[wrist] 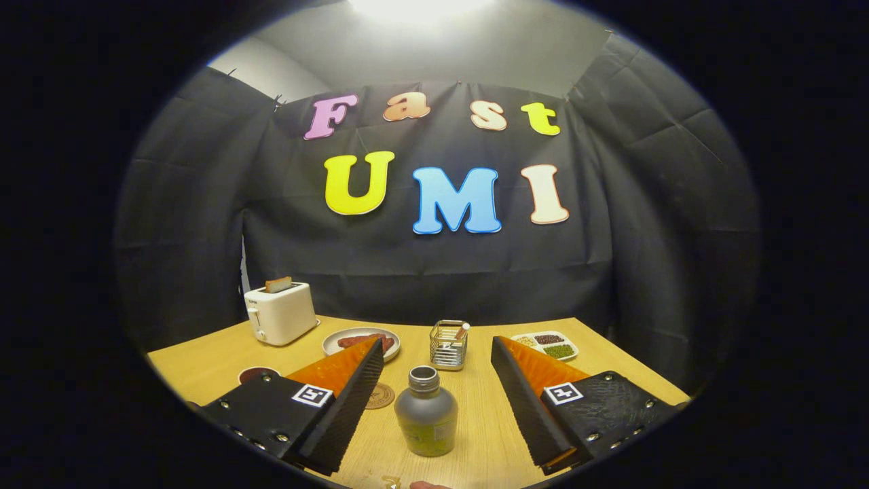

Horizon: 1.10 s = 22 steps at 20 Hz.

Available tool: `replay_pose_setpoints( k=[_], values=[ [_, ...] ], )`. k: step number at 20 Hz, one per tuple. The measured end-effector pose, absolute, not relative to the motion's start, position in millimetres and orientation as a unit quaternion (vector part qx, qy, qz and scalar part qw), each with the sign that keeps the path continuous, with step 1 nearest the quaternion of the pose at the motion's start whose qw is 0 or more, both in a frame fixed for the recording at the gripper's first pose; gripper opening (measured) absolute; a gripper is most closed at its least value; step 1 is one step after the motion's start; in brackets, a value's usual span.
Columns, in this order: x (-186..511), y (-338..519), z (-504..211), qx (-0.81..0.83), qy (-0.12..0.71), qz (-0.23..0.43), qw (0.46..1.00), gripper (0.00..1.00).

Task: Take the bottle from table, then pour the juice into the cup, finally place the bottle on the coaster

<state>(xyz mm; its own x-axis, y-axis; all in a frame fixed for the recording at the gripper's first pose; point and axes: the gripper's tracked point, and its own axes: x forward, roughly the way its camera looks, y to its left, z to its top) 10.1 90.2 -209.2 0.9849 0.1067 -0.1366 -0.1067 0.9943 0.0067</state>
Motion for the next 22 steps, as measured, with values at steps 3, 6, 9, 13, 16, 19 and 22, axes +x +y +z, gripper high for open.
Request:
replay_pose_setpoints(
  k=[3, 6, 9, 13, 16, 19, 22],
  values=[
    [14, 94, -237, 0.007, 0.083, 0.044, 0.996, 0.98],
    [15, 106, -264, 0.006, 0.099, 0.047, 0.994, 0.98],
    [21, 104, -282, 0.002, 0.101, 0.037, 0.994, 0.98],
    [31, 102, -303, 0.001, 0.105, 0.027, 0.994, 0.98],
    [35, 106, -305, -0.002, 0.094, 0.035, 0.995, 0.98],
    [38, 107, -312, -0.009, 0.091, 0.036, 0.995, 0.92],
    [39, 109, -311, -0.014, 0.089, 0.038, 0.995, 0.80]
  ],
)
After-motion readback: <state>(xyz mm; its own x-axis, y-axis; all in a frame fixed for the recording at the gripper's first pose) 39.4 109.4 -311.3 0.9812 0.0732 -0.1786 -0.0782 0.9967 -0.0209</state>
